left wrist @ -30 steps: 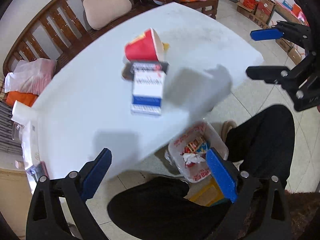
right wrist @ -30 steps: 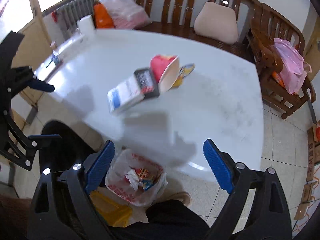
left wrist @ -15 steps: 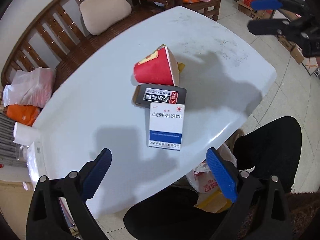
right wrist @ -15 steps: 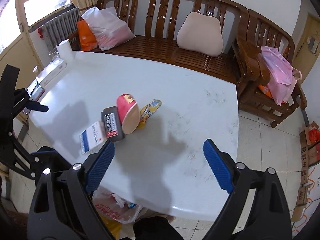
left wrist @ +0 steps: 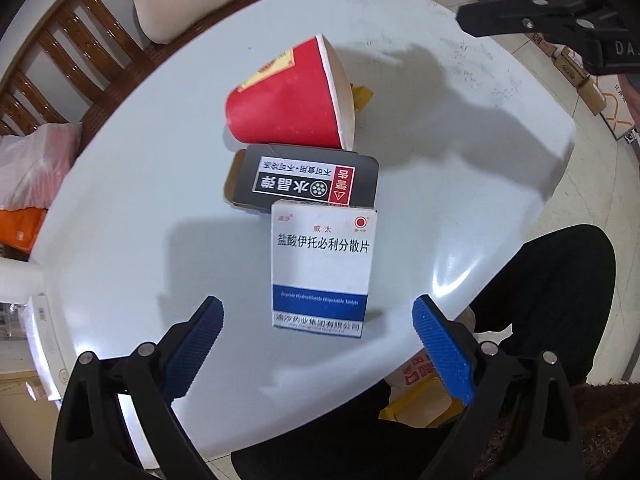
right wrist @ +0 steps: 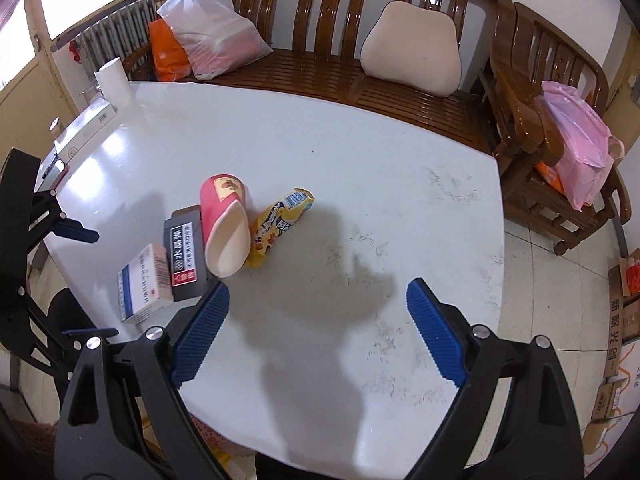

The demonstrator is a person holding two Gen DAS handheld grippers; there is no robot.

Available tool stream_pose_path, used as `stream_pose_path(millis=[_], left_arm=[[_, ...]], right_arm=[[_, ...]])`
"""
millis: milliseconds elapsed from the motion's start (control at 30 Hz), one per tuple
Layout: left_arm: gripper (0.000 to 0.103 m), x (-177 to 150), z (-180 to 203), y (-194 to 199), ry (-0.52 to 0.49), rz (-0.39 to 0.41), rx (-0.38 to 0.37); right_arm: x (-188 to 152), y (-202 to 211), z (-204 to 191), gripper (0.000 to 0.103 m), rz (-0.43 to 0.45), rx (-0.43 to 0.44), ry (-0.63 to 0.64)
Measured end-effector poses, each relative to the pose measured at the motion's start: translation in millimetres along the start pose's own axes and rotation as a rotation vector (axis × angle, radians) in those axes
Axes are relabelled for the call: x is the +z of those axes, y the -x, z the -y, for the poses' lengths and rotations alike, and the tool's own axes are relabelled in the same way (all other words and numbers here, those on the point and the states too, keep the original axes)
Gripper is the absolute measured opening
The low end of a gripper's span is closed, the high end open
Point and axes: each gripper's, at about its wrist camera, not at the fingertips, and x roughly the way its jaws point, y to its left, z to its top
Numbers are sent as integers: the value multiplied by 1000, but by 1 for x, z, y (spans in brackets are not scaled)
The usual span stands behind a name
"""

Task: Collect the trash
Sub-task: 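Move both tools back over the table toward the white box and red cup, then grasp the white medicine box with left tool while right tool grasps the red cup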

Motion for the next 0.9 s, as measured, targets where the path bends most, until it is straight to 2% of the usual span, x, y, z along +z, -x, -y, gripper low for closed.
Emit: stream_pose_path(millis=[233, 367, 800, 833, 900], left_arm=[[93, 6, -6, -22, 1, -22, -23], [93, 8, -11, -33, 15, -42, -49], [93, 12, -25, -59, 13, -58, -66], [93, 12, -25, -60, 12, -60, -64], [93, 14, -24, -62, 12, -63, -65]], right_arm=[[6, -31, 0, 88, -27, 18, 21], [9, -43, -5, 88, -25, 37, 42], [18, -73, -21, 88, -12, 79, 103], [19, -74, -22, 87, -11, 79, 106], [22, -78, -24, 77, -10, 85, 109]])
